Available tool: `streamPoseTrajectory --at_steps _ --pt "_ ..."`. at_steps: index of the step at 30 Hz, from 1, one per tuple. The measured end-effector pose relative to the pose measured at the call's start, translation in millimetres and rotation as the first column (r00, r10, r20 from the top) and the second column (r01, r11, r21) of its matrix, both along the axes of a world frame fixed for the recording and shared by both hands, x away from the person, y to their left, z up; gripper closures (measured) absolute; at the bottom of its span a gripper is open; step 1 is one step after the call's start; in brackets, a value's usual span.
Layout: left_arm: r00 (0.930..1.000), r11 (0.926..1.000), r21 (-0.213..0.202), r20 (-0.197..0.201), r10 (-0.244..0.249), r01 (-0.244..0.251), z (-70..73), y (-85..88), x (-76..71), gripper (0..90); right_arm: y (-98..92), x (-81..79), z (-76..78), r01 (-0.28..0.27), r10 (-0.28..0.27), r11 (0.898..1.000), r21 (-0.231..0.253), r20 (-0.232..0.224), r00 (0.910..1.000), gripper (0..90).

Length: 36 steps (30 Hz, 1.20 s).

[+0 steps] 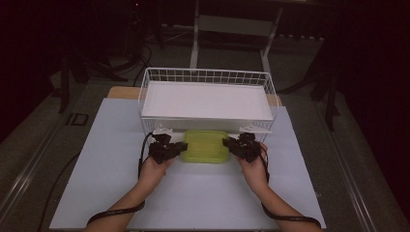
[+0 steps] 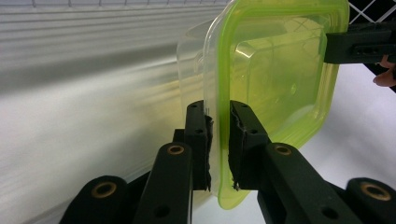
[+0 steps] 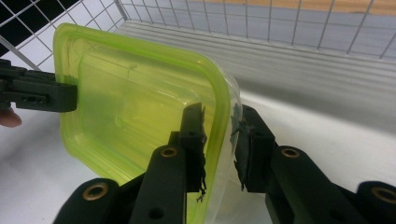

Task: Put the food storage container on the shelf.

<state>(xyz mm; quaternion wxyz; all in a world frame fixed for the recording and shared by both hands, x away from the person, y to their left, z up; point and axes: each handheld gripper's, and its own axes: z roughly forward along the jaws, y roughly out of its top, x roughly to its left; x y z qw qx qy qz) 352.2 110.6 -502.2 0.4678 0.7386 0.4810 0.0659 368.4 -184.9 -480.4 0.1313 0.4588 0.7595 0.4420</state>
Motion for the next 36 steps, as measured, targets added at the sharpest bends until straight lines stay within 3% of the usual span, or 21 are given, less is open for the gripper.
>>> streamPoseTrajectory --at_steps 2,8,18,23,28,30,36 --pt "0.9999 0.9999 0.016 0.015 0.002 -0.002 0.3 -1.4 0.4 78.3 1.4 0.4 -0.5 0.002 -0.002 1.0 -0.011 0.014 0.9999 71.3" --pt "0.9997 0.9999 0.009 0.022 0.008 -0.008 -0.1 -0.4 4.3 76.7 5.7 3.2 -1.7 0.013 -0.011 0.999 -0.039 0.05 0.9987 67.2" --pt "0.9983 0.9989 0.024 0.043 0.039 -0.04 -1.2 -2.7 7.6 69.8 15.7 3.1 -6.6 0.044 -0.021 0.987 -0.156 0.15 0.9885 58.7" --pt "0.9982 0.9985 0.024 0.035 0.049 -0.049 -2.7 -2.5 10.7 63.3 15.8 7.0 -10.3 0.047 -0.019 0.983 -0.178 0.154 0.9878 50.7" --pt "0.9981 0.9981 0.03 0.034 0.052 -0.053 -4.0 -1.8 14.1 54.6 16.8 9.4 -14.0 0.06 -0.029 0.979 -0.193 0.16 0.9867 49.4" --pt "0.997 0.9974 0.037 0.05 0.06 -0.062 -3.4 -3.0 13.9 49.3 17.5 9.4 -13.9 0.061 -0.028 0.978 -0.199 0.166 0.9857 47.4" --pt "0.9946 0.9979 0.022 0.086 0.058 -0.061 6.4 -4.1 8.3 45.9 19.6 5.4 -9.5 0.046 -0.009 0.979 -0.197 0.182 0.9832 45.9"
